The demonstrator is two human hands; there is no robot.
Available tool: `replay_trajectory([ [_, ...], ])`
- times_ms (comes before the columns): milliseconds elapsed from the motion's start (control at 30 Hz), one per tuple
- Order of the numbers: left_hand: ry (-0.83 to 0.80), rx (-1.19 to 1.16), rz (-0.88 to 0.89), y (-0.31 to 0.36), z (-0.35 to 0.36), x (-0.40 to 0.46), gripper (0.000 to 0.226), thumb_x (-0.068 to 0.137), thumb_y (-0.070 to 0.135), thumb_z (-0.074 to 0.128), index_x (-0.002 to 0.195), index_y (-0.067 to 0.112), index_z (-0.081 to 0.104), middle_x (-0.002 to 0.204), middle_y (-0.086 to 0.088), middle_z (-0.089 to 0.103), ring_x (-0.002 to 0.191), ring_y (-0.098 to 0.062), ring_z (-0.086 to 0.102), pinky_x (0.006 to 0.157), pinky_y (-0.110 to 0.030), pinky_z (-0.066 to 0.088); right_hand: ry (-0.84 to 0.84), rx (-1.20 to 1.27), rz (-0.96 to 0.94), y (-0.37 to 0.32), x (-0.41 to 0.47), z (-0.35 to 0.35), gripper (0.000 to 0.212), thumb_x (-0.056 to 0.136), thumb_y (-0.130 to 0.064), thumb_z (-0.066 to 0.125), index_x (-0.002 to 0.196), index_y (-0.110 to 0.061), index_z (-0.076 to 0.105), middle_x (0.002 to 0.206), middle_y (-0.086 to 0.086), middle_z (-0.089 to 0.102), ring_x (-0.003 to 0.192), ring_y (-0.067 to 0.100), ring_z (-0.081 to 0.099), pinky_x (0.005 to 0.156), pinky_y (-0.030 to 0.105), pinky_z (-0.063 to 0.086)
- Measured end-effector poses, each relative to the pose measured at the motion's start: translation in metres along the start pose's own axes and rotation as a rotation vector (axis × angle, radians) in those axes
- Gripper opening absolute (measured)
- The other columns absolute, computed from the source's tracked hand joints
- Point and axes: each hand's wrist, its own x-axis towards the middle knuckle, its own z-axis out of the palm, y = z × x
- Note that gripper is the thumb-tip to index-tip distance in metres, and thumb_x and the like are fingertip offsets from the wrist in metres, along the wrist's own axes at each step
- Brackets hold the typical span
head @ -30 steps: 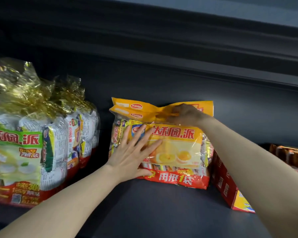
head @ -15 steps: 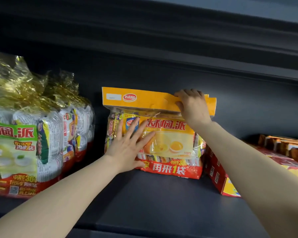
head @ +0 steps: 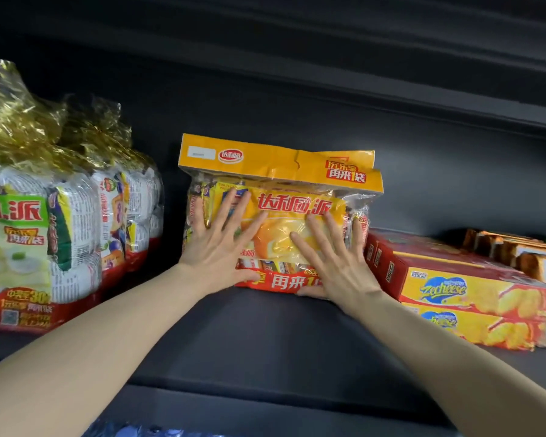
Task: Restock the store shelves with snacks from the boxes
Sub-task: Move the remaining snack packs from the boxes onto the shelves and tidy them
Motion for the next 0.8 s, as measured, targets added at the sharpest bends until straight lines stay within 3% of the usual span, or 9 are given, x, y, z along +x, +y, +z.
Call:
replay_trajectory([
  [167, -0.099, 0.047, -0.009, 0.004, -0.002, 0.004, 0.112, 0.081, 0.087, 0.027, 0.143, 0.024, -0.042, 0.148, -0.015, -0.048, 0.137, -0.037, -0.043, 0.110, -0.073, -0.008, 0.058, -0.014, -0.005, -0.001, 0.006, 0.017, 0.115, 0.074, -0.084, 0.041, 0.160, -0.023, -0.003, 0.166, 0.017, -0.005, 0.151, 0.045, -0.001, 0.109, 0.079, 0.001],
  [300, -0.192, 0.065, 0.042, -0.004, -0.023, -0.005, 0.106, 0.091, 0.067, 0.046, 0.149, 0.024, -0.033, 0.153, -0.015, -0.041, 0.141, -0.036, -0.037, 0.114, -0.069, -0.004, -0.032, -0.015, -0.008, -0.003, 0.000, -0.007, 0.102, 0.081, -0.081, 0.027, 0.160, -0.024, -0.004, 0.166, 0.016, -0.003, 0.151, 0.044, -0.002, 0.111, 0.075, 0.005],
  [367, -0.209, 0.090, 0.079, -0.013, -0.041, -0.015, 0.096, 0.096, 0.045, 0.054, 0.154, 0.025, -0.020, 0.160, -0.014, -0.027, 0.147, -0.034, -0.027, 0.118, -0.062, -0.001, -0.069, -0.010, 0.000, -0.001, 0.000, -0.026, 0.088, 0.090, -0.072, 0.035, 0.160, -0.026, 0.009, 0.166, 0.015, 0.008, 0.151, 0.043, 0.010, 0.111, 0.072, 0.018],
  [433, -0.187, 0.118, 0.118, -0.021, -0.060, -0.028, 0.075, 0.100, 0.031, 0.049, 0.158, 0.023, 0.002, 0.165, -0.014, -0.008, 0.151, -0.033, -0.014, 0.121, -0.056, 0.001, -0.043, 0.011, 0.020, -0.001, 0.004, -0.045, 0.070, 0.092, -0.054, 0.056, 0.153, -0.026, 0.034, 0.159, 0.016, 0.032, 0.143, 0.043, 0.034, 0.106, 0.067, 0.034],
  [533, -0.105, 0.148, 0.173, -0.039, -0.086, -0.053, 0.053, 0.101, 0.022, 0.043, 0.152, 0.021, 0.031, 0.162, -0.013, 0.020, 0.152, -0.033, 0.001, 0.122, -0.051, -0.001, 0.034, 0.008, 0.096, -0.015, 0.015, -0.076, 0.055, 0.083, -0.025, 0.076, 0.134, -0.019, 0.058, 0.137, 0.018, 0.057, 0.122, 0.042, 0.056, 0.099, 0.061, 0.043],
  [667, 0.176, 0.069, 0.240, -0.080, -0.103, -0.098, 0.040, 0.092, 0.012, 0.057, 0.131, 0.017, 0.062, 0.143, -0.015, 0.051, 0.145, -0.036, 0.028, 0.122, -0.049, 0.012, 0.212, 0.033, 0.185, -0.063, 0.032, -0.129, 0.047, 0.083, -0.014, 0.069, 0.129, -0.014, 0.060, 0.125, 0.019, 0.061, 0.113, 0.042, 0.057, 0.093, 0.056, 0.042],
  [733, 0.278, 0.043, 0.268, -0.104, -0.110, -0.125, 0.038, 0.085, 0.014, 0.069, 0.123, 0.013, 0.067, 0.136, -0.014, 0.058, 0.141, -0.036, 0.037, 0.121, -0.050, 0.021, 0.287, 0.068, 0.242, -0.098, 0.040, -0.161, 0.042, 0.090, -0.019, 0.060, 0.131, -0.015, 0.057, 0.127, 0.018, 0.058, 0.116, 0.041, 0.053, 0.093, 0.055, 0.040],
  [800, 0.368, 0.002, 0.272, -0.130, -0.115, -0.153, 0.044, 0.085, 0.017, 0.071, 0.128, 0.011, 0.064, 0.139, -0.014, 0.056, 0.141, -0.037, 0.037, 0.120, -0.051, 0.023, 0.353, 0.125, 0.310, -0.139, 0.048, -0.187, 0.046, 0.089, -0.016, 0.061, 0.135, -0.016, 0.053, 0.135, 0.019, 0.054, 0.124, 0.042, 0.049, 0.097, 0.055, 0.038],
])
